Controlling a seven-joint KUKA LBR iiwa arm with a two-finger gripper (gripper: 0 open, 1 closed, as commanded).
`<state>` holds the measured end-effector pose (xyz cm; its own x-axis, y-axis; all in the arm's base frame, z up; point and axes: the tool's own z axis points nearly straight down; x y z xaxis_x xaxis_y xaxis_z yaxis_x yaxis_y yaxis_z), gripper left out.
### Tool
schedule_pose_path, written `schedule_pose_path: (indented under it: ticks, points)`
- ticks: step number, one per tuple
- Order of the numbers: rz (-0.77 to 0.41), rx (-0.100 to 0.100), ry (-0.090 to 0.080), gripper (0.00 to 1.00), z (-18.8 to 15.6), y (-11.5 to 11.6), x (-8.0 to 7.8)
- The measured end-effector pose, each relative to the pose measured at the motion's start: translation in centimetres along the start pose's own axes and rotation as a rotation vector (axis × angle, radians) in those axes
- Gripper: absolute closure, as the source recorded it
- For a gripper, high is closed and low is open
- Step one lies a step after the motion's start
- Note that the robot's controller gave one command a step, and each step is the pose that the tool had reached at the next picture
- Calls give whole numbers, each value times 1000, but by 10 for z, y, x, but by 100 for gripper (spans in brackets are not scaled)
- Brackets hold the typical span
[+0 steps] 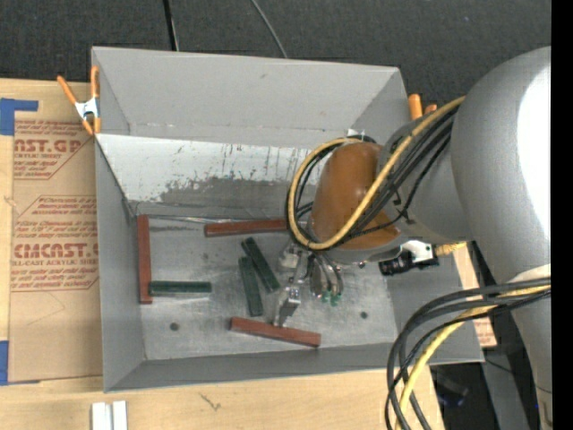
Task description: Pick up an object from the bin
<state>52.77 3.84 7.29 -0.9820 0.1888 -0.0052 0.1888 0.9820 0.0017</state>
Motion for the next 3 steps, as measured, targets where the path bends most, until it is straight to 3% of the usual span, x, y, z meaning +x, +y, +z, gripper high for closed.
schedule_pose_path:
  ticks: [1, 2, 3]
  points:
    - [28, 1, 5, 0, -12, 1, -10]
    - [-2, -5, -11, 100, -4, 83, -16]
    - [-2, -5, -11, 100, -4, 83, -16]
